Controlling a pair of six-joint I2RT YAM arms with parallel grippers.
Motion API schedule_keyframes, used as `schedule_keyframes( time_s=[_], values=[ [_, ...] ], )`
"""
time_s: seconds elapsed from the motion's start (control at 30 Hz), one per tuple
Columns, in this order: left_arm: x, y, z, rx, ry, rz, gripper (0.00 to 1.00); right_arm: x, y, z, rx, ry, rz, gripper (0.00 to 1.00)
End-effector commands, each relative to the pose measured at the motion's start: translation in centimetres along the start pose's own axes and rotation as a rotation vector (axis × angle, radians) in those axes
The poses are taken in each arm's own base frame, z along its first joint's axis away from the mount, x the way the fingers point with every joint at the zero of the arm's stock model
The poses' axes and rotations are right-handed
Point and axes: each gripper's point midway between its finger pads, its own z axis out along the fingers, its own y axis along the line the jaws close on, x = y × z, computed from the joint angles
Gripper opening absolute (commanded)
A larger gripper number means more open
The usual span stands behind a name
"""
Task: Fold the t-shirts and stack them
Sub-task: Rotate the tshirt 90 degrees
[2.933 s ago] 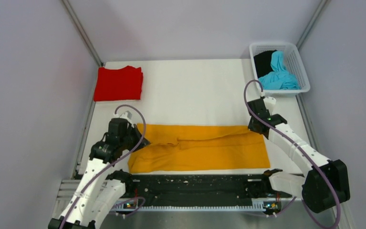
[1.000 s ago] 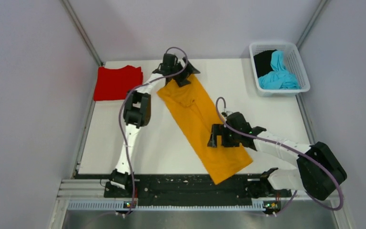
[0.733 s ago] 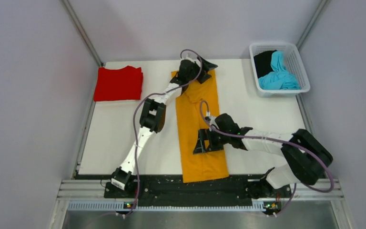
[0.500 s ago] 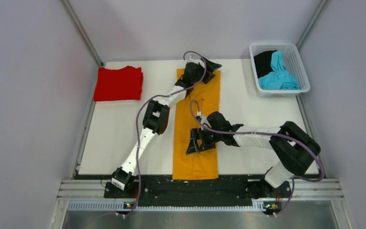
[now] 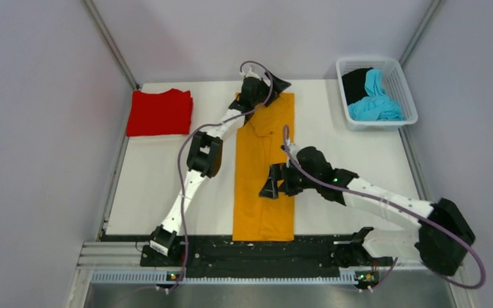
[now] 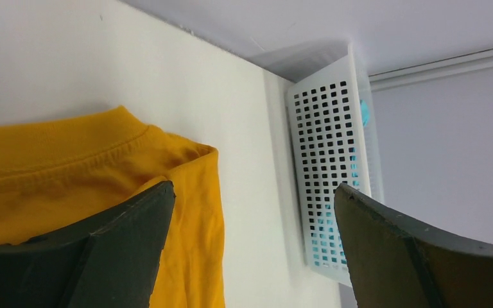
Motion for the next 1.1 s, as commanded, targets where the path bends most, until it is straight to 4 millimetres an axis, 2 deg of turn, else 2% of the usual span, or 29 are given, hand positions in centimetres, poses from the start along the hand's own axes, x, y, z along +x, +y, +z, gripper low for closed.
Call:
schedule_keyframes(
  time_s=[0.0, 0.07, 0.1, 0.13, 0.2, 0.27, 0.33, 0.4, 0.43, 0.6, 0.67, 0.77, 0.8, 0.87, 0.97, 1.07],
  values=[
    [-9.6, -14.8, -5.6, 0.143, -0.111, 0.228, 0.99, -0.6, -0.1, -4.0, 0.072, -0.117, 0.031, 0.99],
    [-10.1, -19.0, -8.2, 0.17, -0.089, 0.308, 0.99, 0.4, -0.4, -5.2, 0.088, -0.113, 0.045, 0.99],
    [-9.9, -20.4, -9.7, 0.162, -0.056, 0.328, 0.99, 1.0, -0.8, -5.7, 0.104, -0.101, 0.053, 0.99],
    [-8.7, -20.2, -11.1, 0.13, 0.0, 0.339, 0.99, 1.7, -1.1, -6.1, 0.12, -0.09, 0.063, 0.99],
    [-6.7, -21.4, -15.0, 0.103, 0.086, 0.368, 0.99, 3.0, -1.7, -6.9, 0.138, -0.064, 0.073, 0.99],
    [-3.9, -21.1, -19.2, 0.036, 0.15, 0.423, 0.99, 4.4, -2.5, -7.4, 0.16, -0.043, 0.095, 0.99],
    [-1.1, -19.3, -23.5, -0.074, 0.166, 0.509, 0.99, 5.7, -3.1, -7.5, 0.163, -0.017, 0.108, 0.98],
    [1.0, -17.1, -27.6, -0.171, 0.144, 0.561, 0.99, 6.1, -3.7, -7.5, 0.179, -0.021, 0.097, 0.98],
    [1.7, -17.1, -30.0, -0.178, 0.128, 0.556, 0.99, 5.9, -4.2, -7.6, 0.204, -0.031, 0.079, 0.98],
    [9.9, -10.2, -38.5, -0.275, 0.247, 0.409, 0.99, 2.0, -4.9, -7.6, 0.316, -0.116, -0.001, 0.99],
    [12.2, -7.3, -41.9, -0.343, 0.246, 0.348, 0.99, 0.2, -5.3, -7.0, 0.36, -0.155, -0.011, 0.99],
    [13.2, -3.6, -46.5, -0.446, 0.178, 0.274, 0.99, -2.2, -5.4, -5.2, 0.397, -0.168, -0.038, 0.99],
    [13.6, -1.6, -48.1, -0.5, 0.17, 0.248, 0.99, -3.4, -5.3, -4.6, 0.416, -0.182, -0.04, 0.99],
    [13.7, 0.2, -50.4, -0.553, 0.141, 0.212, 0.99, -5.1, -5.8, -3.1, 0.464, -0.19, -0.041, 0.99],
    [13.6, 1.7, -52.4, -0.598, 0.11, 0.179, 0.99, -7.1, -6.6, -0.2, 0.531, -0.175, -0.038, 0.99],
    [13.6, 1.5, -52.6, -0.587, 0.097, 0.16, 0.99, -9.6, -7.7, 2.4, 0.613, -0.194, -0.035, 0.99]
  ],
)
